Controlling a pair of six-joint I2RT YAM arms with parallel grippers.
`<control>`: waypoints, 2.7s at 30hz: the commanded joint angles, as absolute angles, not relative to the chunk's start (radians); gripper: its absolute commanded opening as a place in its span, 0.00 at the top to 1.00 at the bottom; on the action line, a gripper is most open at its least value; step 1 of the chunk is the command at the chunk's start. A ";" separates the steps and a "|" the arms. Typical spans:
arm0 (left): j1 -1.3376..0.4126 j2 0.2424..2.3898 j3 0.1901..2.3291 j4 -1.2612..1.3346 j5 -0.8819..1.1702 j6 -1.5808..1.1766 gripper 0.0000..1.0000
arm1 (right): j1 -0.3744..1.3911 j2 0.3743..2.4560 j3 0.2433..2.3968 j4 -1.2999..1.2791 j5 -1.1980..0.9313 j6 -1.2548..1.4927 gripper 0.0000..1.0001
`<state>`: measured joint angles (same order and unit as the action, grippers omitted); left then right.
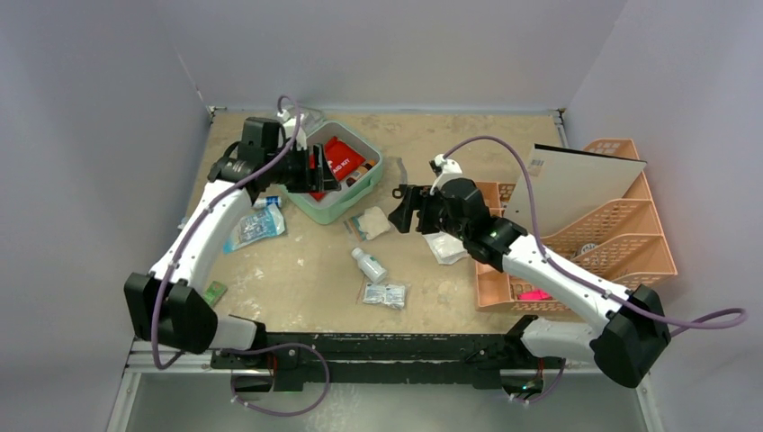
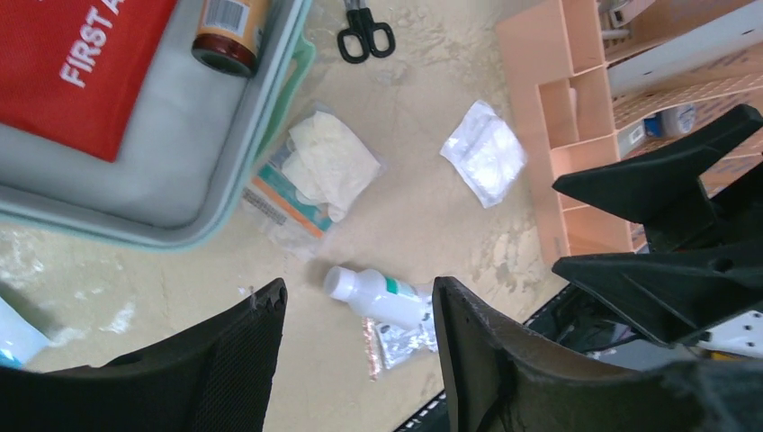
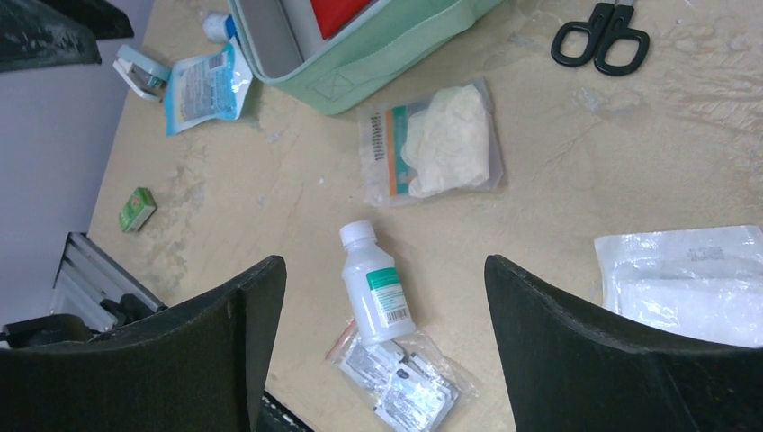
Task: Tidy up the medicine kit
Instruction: Pick up the pill bottle at the center of the board.
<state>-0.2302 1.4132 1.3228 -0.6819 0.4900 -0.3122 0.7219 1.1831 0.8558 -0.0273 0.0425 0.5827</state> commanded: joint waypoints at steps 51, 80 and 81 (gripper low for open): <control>-0.245 0.944 0.936 -0.631 0.333 -0.580 0.34 | 0.922 1.746 1.117 -0.195 -0.114 0.368 0.54; -0.245 0.988 0.880 -0.257 0.661 -0.831 0.26 | 0.922 1.351 0.978 0.424 -0.138 0.796 0.75; -0.245 0.991 0.878 -0.233 0.671 -0.843 0.26 | 0.922 1.345 0.971 0.438 -0.135 0.802 0.76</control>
<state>-0.2436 0.9833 0.8841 -0.3943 0.6064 -0.7780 0.9180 1.3975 0.9855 0.2745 -0.1238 0.7410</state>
